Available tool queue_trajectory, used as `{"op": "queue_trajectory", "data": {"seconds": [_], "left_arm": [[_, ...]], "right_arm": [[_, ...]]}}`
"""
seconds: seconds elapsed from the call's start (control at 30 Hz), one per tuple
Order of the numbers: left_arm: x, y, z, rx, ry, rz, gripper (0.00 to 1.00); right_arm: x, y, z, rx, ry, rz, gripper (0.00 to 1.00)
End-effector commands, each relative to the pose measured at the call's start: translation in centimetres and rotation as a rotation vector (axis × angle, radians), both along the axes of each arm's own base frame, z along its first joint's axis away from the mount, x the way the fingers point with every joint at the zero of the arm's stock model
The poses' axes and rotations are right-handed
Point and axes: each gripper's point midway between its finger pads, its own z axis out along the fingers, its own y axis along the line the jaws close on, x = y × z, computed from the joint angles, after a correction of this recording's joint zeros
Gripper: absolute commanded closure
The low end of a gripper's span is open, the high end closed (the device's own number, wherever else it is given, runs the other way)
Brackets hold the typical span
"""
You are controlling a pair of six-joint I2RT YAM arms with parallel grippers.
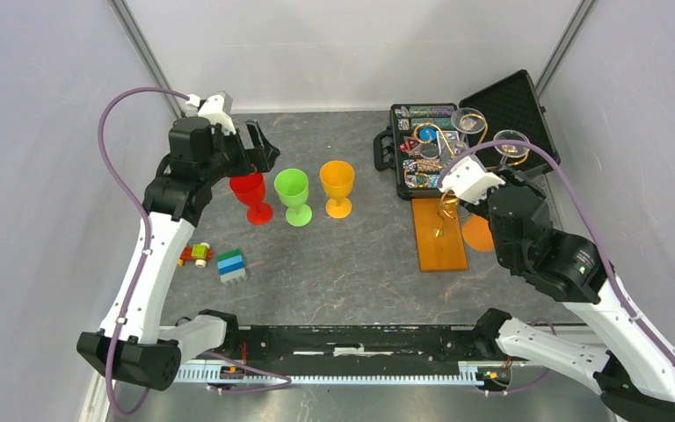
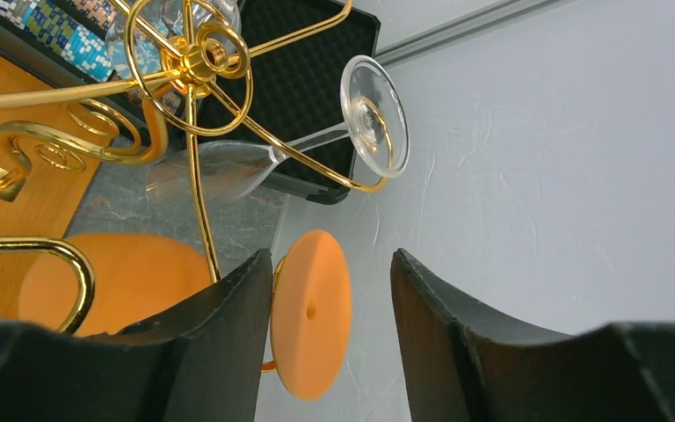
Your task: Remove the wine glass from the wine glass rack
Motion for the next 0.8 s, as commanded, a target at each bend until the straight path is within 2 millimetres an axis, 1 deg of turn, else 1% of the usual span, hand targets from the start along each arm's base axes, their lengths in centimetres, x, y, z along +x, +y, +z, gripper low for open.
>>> {"op": "queue_trajectory", "data": {"seconds": [0.0,0.07,0.27,0.47,0.6,0.77], "left_arm": [[0.1,-0.3,1.1,-0.020,-0.046,-0.013,0.00],[0.1,-0.3,1.1,-0.021,-0.045,-0.015,0.00],[0.2,-0.3,0.9,-0.017,-0.040,-0.012,0.00],[0.2,-0.3,0.9,-0.018,-0.039,-0.014,0.00],[0.3,-0.3,0.9,-0.018,-0.039,-0.013,0.00],[0.3,-0.3,0.9,-0.018,-0.038,-0.013,0.00]], "right_arm": [[0.0,-0.5,0.9,0.005,-0.028,-0.031,0.44],[-0.1,-0.7,0.9,0.004,-0.027,-0.042,0.43],[-0.5,-1.1,-0.2,-0.031,0.015,-0.048,0.35],[-1.4,-1.9,-0.3,-0.028,0.030,-0.041,0.36],[-1.8,-2.0,-0.7,-0.030,0.048,-0.018,0.47],[-2.0,-1.8,-1.2,-0.041,0.069,0.007,0.67]]}}
